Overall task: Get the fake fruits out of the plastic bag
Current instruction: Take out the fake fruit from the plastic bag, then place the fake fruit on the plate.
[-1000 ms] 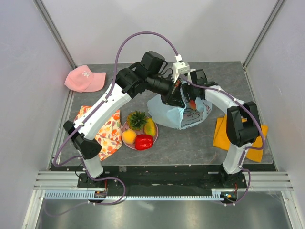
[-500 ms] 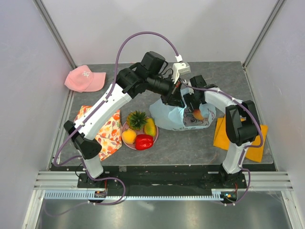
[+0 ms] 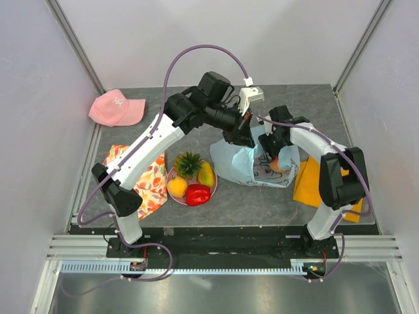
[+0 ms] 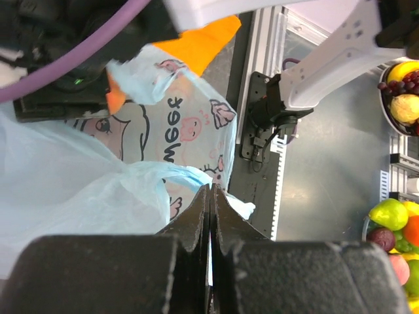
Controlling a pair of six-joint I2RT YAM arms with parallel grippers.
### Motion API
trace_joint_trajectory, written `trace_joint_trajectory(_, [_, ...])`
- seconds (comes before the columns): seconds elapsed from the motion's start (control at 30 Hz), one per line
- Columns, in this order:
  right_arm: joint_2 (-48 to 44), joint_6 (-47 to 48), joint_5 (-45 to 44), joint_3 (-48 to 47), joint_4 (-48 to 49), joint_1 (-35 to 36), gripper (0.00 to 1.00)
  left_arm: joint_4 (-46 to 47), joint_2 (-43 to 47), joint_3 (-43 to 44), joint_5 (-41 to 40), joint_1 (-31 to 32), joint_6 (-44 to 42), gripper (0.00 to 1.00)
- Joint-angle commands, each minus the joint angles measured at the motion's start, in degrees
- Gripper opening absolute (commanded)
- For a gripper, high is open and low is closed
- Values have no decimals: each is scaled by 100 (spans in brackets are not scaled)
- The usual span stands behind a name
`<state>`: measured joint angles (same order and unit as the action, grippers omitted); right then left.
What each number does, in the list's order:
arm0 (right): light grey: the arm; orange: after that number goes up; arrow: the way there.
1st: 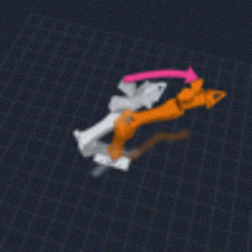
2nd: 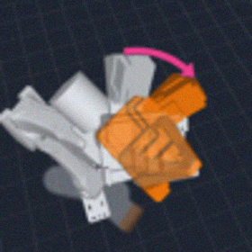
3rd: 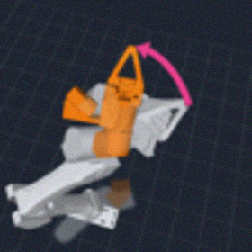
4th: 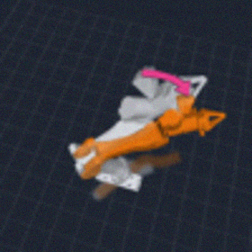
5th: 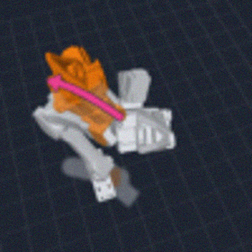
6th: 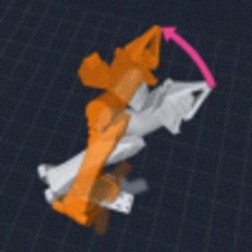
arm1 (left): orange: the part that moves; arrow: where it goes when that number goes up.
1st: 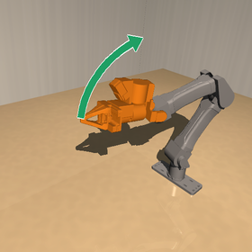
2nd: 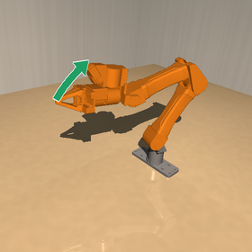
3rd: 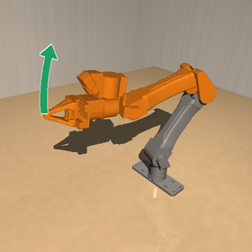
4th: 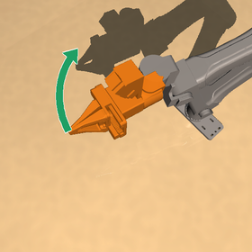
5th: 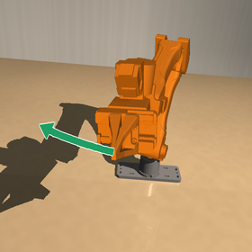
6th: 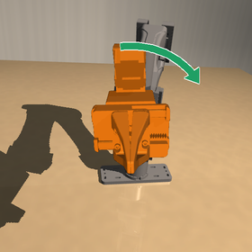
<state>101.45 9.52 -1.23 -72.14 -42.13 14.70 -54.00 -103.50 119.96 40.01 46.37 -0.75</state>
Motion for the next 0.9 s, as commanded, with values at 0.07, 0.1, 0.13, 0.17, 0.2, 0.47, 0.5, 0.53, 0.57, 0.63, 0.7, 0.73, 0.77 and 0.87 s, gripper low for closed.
trace_joint_trajectory(0.07, [-1398,287,1475,-537,-480,-125,22,3,6,238,-283,12,-329,1])
trace_joint_trajectory(0.1, [-1522,305,1608,-582,-567,-125,21,12,-20,256,-283,12,-329,1])
trace_joint_trajectory(0.13, [-1697,314,1713,-643,-638,-125,20,3,-38,291,-301,12,-338,2])
trace_joint_trajectory(0.17, [-1777,314,1949,-757,-708,-134,20,12,-56,326,-336,12,-346,2])
trace_joint_trajectory(0.2, [-1839,331,2047,-801,-831,-134,20,12,-108,387,-379,12,-338,2])
trace_joint_trajectory(0.47, [-2761,217,2663,-1240,-929,-134,20,109,-591,984,-897,-233,-250,2])
trace_joint_trajectory(0.5, [-2840,226,2672,-1293,-946,-125,20,117,-618,1142,-942,-329,-232,1])
trace_joint_trajectory(0.53, [-3015,252,2672,-1355,-938,-125,20,126,-636,1213,-977,-383,-232,9])
trace_joint_trajectory(0.57, [-3087,252,2672,-1486,-937,-125,20,126,-627,1275,-986,-427,-232,23])
trace_joint_trajectory(0.63, [-3253,252,2690,-1697,-1025,-134,21,144,-549,1354,-977,-550,-232,60])
trace_joint_trajectory(0.7, [-3316,165,2786,-2154,-1174,-116,21,144,-355,1346,-1047,-629,-223,73])
trace_joint_trajectory(0.73, [-3333,95,2934,-2321,-1227,-90,22,135,-276,1328,-1091,-647,-232,78])
trace_joint_trajectory(0.77, [-3342,-80,3006,-2627,-1280,-38,22,144,-84,1276,-1248,-664,-258,80])
trace_joint_trajectory(0.87, [-3360,-301,3208,-2867,-1421,296,22,118,259,1013,-1513,-778,-416,84])
